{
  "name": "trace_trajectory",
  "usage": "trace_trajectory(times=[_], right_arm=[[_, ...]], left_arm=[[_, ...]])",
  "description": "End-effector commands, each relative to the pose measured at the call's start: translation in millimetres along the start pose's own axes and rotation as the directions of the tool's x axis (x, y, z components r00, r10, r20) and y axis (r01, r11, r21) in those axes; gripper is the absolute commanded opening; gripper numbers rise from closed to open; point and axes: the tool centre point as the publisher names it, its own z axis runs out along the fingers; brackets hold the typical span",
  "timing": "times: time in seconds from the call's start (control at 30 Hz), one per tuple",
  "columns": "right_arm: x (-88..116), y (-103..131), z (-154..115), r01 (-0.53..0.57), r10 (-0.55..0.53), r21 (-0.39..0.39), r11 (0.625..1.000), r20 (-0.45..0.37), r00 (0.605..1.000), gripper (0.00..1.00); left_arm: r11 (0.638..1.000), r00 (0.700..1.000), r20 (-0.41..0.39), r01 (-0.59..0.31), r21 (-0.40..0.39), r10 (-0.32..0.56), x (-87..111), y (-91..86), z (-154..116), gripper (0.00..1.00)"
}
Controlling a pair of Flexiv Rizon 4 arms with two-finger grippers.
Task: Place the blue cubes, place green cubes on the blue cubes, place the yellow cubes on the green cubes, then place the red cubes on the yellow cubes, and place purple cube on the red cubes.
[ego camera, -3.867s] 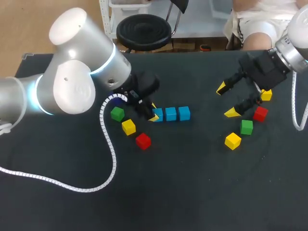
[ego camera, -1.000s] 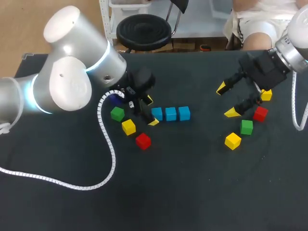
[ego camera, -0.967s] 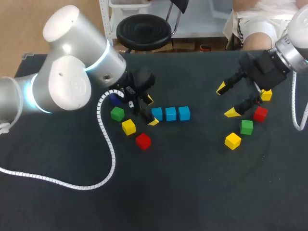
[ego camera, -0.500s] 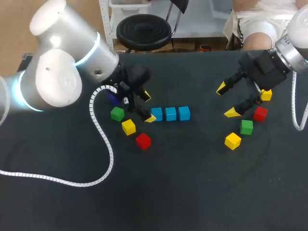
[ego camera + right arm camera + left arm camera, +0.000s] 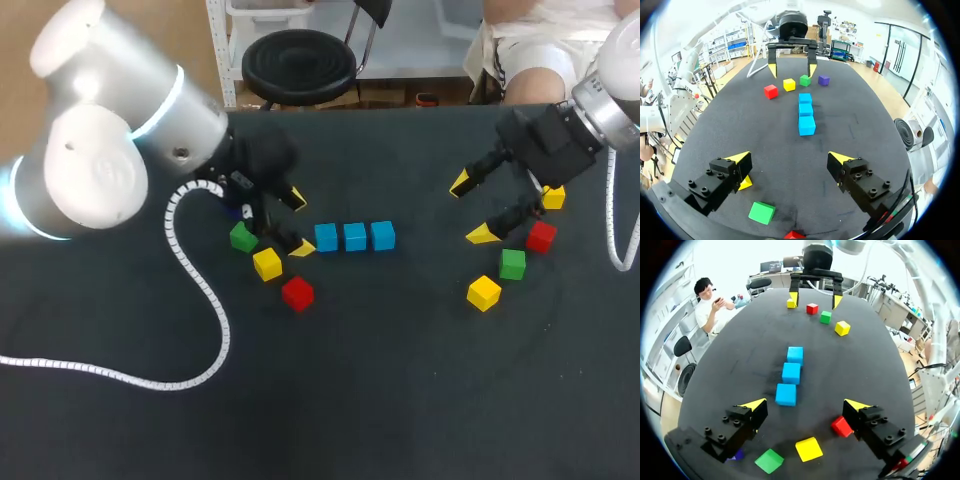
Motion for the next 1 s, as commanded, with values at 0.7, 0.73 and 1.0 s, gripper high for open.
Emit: trace_trajectory(times=[0.7, 0.73, 1.0], right_arm=[[0.3, 0.5, 0.1, 0.001, -0.001, 0.002, 1.0, 0.002, 1.0, 1.0], [0.3, 0.5, 0.1, 0.001, -0.001, 0.002, 1.0, 0.002, 1.0, 1.0], [0.3, 0.5, 0.1, 0.001, -0.001, 0.002, 1.0, 0.002, 1.0, 1.0]], left_arm=[[1.0, 1.0, 0.016, 0.007, -0.007, -0.006, 17.6, 15.9, -39.7, 1.0], [1.0, 1.0, 0.022, 0.002, -0.003, -0.002, 17.3, 15.7, -41.1, 1.0], [1.0, 1.0, 0.019, -0.02, 0.023, 0.019, 16.1, 11.3, -47.2, 1.0]])
